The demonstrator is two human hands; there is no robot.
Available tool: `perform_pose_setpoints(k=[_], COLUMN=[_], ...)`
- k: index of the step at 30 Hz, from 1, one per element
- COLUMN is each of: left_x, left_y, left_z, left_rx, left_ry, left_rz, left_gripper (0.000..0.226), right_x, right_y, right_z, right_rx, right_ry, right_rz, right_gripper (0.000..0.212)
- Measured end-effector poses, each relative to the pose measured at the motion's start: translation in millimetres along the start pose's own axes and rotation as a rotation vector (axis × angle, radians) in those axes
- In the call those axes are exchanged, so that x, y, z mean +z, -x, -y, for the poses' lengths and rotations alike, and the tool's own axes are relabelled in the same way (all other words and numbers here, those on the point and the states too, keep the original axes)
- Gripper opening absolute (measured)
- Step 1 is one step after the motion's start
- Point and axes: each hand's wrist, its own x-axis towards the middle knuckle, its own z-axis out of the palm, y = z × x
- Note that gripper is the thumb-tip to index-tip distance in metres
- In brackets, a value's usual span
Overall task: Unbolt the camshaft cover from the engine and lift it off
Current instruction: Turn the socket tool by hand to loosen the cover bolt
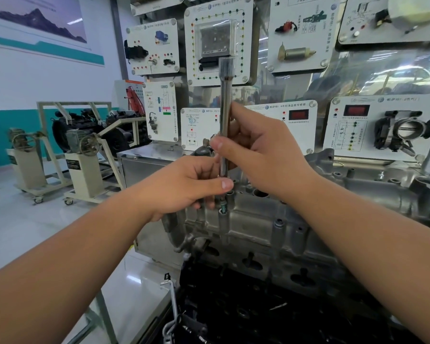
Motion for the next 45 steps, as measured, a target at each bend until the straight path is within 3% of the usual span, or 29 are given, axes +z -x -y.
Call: perform_pose_setpoints(k=[2,6,12,16,18,23,26,28,29,32,34,37,40,45], left_x=[-0.9,-5.6,-3.0,-1.7,-3.6,-3.8,-1.3,-1.0,-1.1,-1.8,-2.7,-1.5,0.3,-1.3], left_y=[1.0,2.5,-1.2,0.2,3.4,3.9,1.2,2.1,2.5,3.5,2.5,1.7,0.2,3.1], left_z=[0.7,1.4,1.2,2.2,1.7,1.7,3.7,3.2,2.7,1.0,2.6,3.3,3.8,1.8], left_rx=[-0.011,-0.060,-0.034,-0.007,0.000,-0.001,0.010,0.013,0.013,0.003,-0.005,-0.003,0.013,-0.003], left_ry=[0.010,0.027,-0.023,-0.027,-0.029,-0.027,-0.065,-0.056,-0.046,-0.045,-0.053,-0.073,-0.087,-0.066], left_rz=[0.001,0.036,-0.019,-0.020,0.003,0.005,-0.024,-0.022,-0.020,-0.013,-0.004,-0.025,-0.037,-0.014], left_gripper=[0.034,0.049,0.048,0.022,0.019,0.011,0.024,0.010,0.012,0.022,0.033,0.039,0.029,0.038], right_x=[0.3,1.1,2.2,-0.5,-0.2,2.3,0.7,-0.6,-0.8,-1.1,-0.8,1.0,1.5,-0.5], right_y=[-0.1,2.2,1.3,0.2,1.3,3.0,2.2,1.4,1.2,1.2,1.6,1.9,1.0,0.7], right_z=[0.5,-0.1,-1.4,0.9,2.0,3.3,1.3,0.6,0.7,2.0,1.4,1.7,-0.8,0.1], right_rx=[-0.012,0.045,0.074,0.103,0.084,0.079,0.071,0.068,0.078,0.142,0.125,0.097,0.102,0.080], right_ry=[-0.036,-0.121,-0.053,-0.017,-0.024,-0.003,0.034,0.035,0.008,-0.066,-0.040,-0.032,-0.055,-0.136], right_rz=[0.036,0.096,0.001,0.033,0.049,-0.001,-0.032,0.002,0.029,0.061,0.060,0.025,-0.024,0.064], right_gripper=[0.041,0.047,0.059,0.046,0.033,0.026,0.023,0.017,0.020,0.058,0.068,0.068,0.061,0.049])
